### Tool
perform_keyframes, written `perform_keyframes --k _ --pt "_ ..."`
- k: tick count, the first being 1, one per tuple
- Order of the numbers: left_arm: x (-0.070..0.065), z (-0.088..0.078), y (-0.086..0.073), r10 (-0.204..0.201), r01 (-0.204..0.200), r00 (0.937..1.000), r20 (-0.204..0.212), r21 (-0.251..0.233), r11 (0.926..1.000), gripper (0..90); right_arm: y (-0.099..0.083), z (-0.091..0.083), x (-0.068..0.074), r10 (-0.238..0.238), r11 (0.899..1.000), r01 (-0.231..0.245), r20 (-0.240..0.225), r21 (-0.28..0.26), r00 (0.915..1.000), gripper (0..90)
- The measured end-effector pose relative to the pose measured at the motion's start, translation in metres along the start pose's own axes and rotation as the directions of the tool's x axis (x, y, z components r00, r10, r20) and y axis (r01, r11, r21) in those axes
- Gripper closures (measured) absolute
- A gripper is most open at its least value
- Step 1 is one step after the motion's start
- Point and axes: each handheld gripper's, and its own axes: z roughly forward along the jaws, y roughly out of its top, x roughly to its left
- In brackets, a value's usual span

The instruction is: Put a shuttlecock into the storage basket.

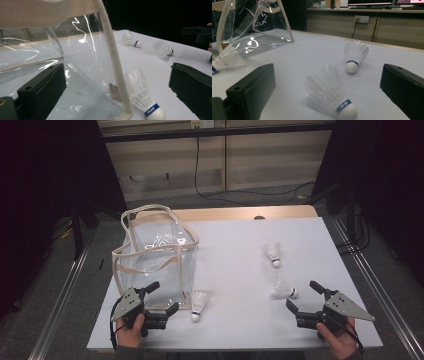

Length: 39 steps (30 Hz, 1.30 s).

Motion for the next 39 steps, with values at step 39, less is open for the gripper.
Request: perform_keyframes --k 39 --pt "-0.022 0.010 0.003 0.006 -0.011 0.9954 0.095 0.055 0.9984 1.4 0.004 0.008 0.005 -0.022 1.000 0.022 -0.021 -0.006 0.9995 0.1"
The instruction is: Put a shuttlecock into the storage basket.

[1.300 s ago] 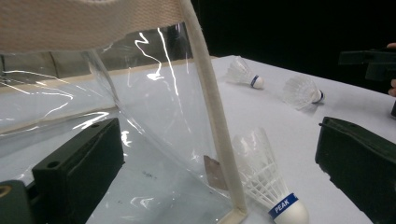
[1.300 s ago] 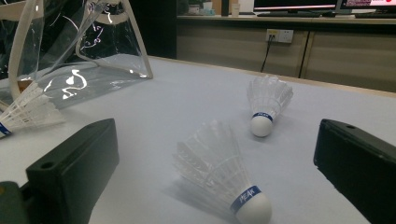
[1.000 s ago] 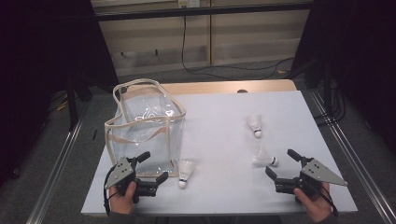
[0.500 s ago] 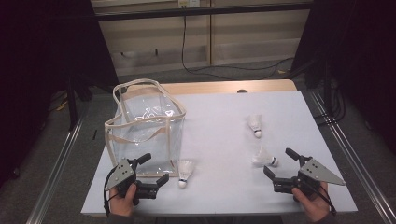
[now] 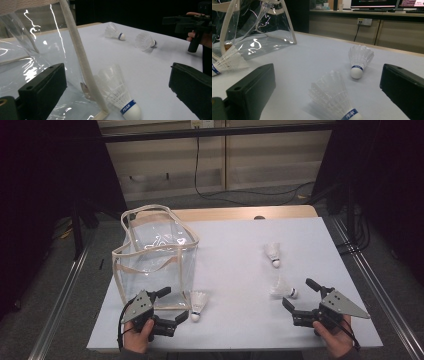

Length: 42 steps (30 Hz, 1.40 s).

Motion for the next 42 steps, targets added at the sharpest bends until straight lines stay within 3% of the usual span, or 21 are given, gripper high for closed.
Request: perform_keyframes --k 13,19,24,32,33,42 --pt "-0.002 0.004 0.006 0.001 -0.001 0.9999 0.015 0.036 0.9994 1.7 0.001 0.000 0.000 -0.006 1.000 0.006 0.000 -0.004 1.0000 0.2" --pt "-0.007 0.011 0.006 -0.003 0.001 0.9996 0.027 0.080 0.9968 2.3 0.001 -0.001 0.000 -0.007 1.000 0.007 0.005 -0.006 1.0000 0.2" --pt "-0.009 0.015 0.004 -0.013 0.009 0.9996 0.025 0.126 0.9920 2.7 0.001 -0.001 0.000 -0.009 1.000 0.009 0.001 -0.006 1.0000 0.2" --pt "-0.010 0.020 0.004 -0.029 0.026 0.9993 0.021 0.159 0.9869 3.0 0.001 -0.002 -0.001 -0.010 1.000 0.011 0.009 -0.008 0.9999 0.3" --pt "-0.011 0.021 0.005 -0.031 0.026 0.9993 0.020 0.179 0.9834 2.9 0.001 -0.002 -0.001 -0.011 1.000 0.011 0.007 -0.008 0.9999 0.3" --pt "-0.012 0.024 0.007 -0.068 0.066 0.9977 0.003 0.201 0.9773 2.1 0.001 -0.004 -0.001 -0.010 1.000 0.010 0.009 -0.007 0.9999 0.3"
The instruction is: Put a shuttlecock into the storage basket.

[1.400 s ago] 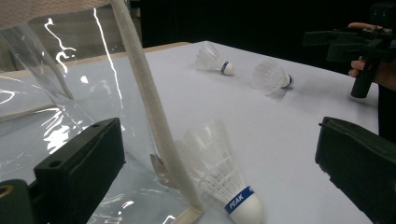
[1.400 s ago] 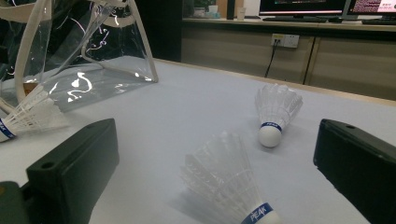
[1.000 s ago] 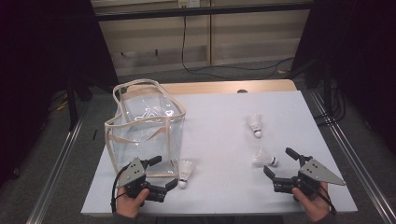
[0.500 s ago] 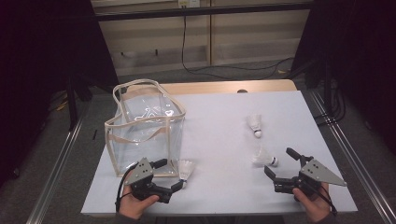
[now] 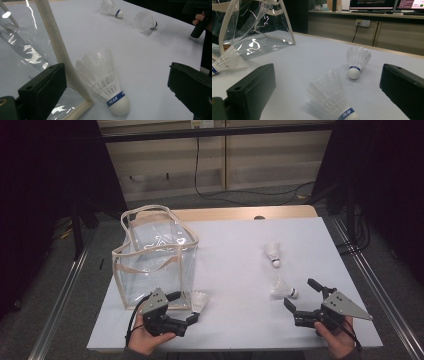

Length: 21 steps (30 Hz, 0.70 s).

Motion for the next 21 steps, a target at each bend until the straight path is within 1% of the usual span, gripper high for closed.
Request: perform_keyframes --k 2,3,6,9,10,15,16,17,18,19,21 --pt "0.0000 0.0001 0.0004 0.000 0.000 1.0000 0.000 0.002 1.0000 2.3 -0.0002 -0.0003 -0.0001 0.000 1.000 0.000 0.003 0.000 1.0000 0.3" --pt "-0.0001 0.0002 0.0010 -0.009 0.009 1.0000 -0.002 0.006 0.9999 2.5 -0.0003 -0.0004 -0.0002 0.000 1.000 0.000 0.004 0.001 1.0000 0.3" --pt "0.0002 0.0004 0.0009 -0.009 0.009 1.0000 0.004 0.019 0.9998 4.3 -0.0004 -0.0004 -0.0001 0.000 1.000 0.000 0.005 0.002 1.0000 0.3" --pt "0.0010 0.0005 0.0006 -0.027 0.027 0.9996 0.011 0.028 0.9993 5.4 -0.0003 -0.0004 0.0001 0.000 1.000 0.000 0.003 0.000 1.0000 0.3" --pt "0.0011 0.0007 0.0005 -0.039 0.038 0.9991 0.015 0.029 0.9989 5.7 -0.0002 -0.0004 0.0000 -0.001 1.000 0.001 0.003 -0.001 1.0000 0.3" --pt "0.0019 0.0002 0.0002 -0.054 0.053 0.9984 0.018 0.042 0.9977 9.8 -0.0003 -0.0003 0.0002 0.001 1.000 -0.001 0.004 0.001 1.0000 0.3" --pt "0.0027 0.0005 0.0001 -0.064 0.062 0.9976 0.027 0.048 0.9969 10.4 -0.0003 -0.0002 0.0000 0.000 1.000 0.000 0.003 0.001 1.0000 0.3" --pt "0.0027 0.0005 0.0001 -0.064 0.062 0.9976 0.027 0.048 0.9969 10.8 -0.0003 -0.0002 0.0001 0.000 1.000 0.000 0.004 0.000 1.0000 0.3" --pt "0.0022 0.0009 0.0002 -0.067 0.065 0.9971 0.035 0.066 0.9957 11.6 -0.0004 -0.0003 -0.0001 0.000 1.000 0.000 0.004 0.000 1.0000 0.3" --pt "0.0016 0.0014 0.0003 -0.064 0.061 0.9974 0.035 0.075 0.9953 12.6 -0.0003 -0.0004 -0.0003 -0.001 1.000 0.001 0.005 0.001 1.0000 0.3" --pt "0.0002 0.0026 0.0007 -0.060 0.055 0.9970 0.049 0.093 0.9941 13.8 -0.0004 -0.0003 -0.0007 -0.001 1.000 0.001 0.005 -0.001 1.0000 0.3"
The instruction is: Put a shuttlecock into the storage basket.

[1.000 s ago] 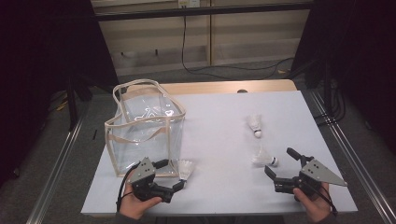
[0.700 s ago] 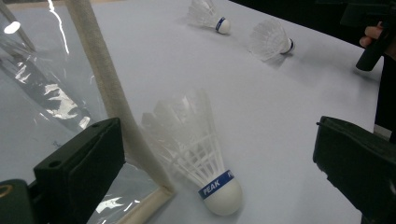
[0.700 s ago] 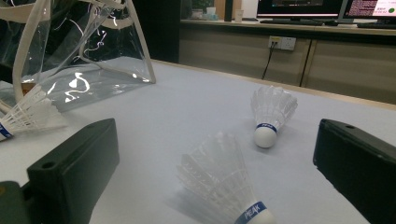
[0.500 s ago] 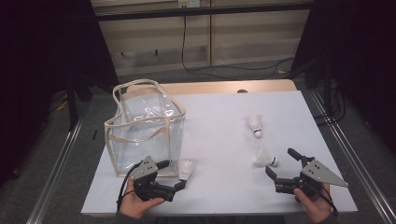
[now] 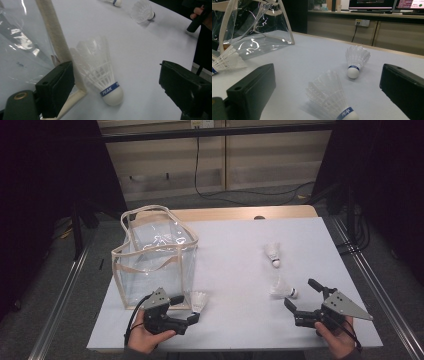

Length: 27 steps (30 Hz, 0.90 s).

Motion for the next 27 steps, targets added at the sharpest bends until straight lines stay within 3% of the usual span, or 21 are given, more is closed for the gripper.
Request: perform_keyframes --k 10,17,27 --pt "-0.004 0.010 0.000 -0.011 0.008 0.9995 0.030 0.094 0.9955 23.0 0.000 0.000 -0.001 0.002 1.000 -0.002 0.002 0.003 1.0000 0.3" --pt "-0.005 0.013 0.003 -0.020 0.017 0.9995 0.025 0.111 0.9937 28.4 0.000 0.000 -0.001 0.005 1.000 -0.005 0.004 0.003 1.0000 0.3" --pt "-0.007 0.021 0.000 0.009 0.000 0.9989 -0.047 0.185 0.9827 36.6 0.000 0.000 -0.001 0.002 1.000 -0.002 0.003 0.000 1.0000 0.3"
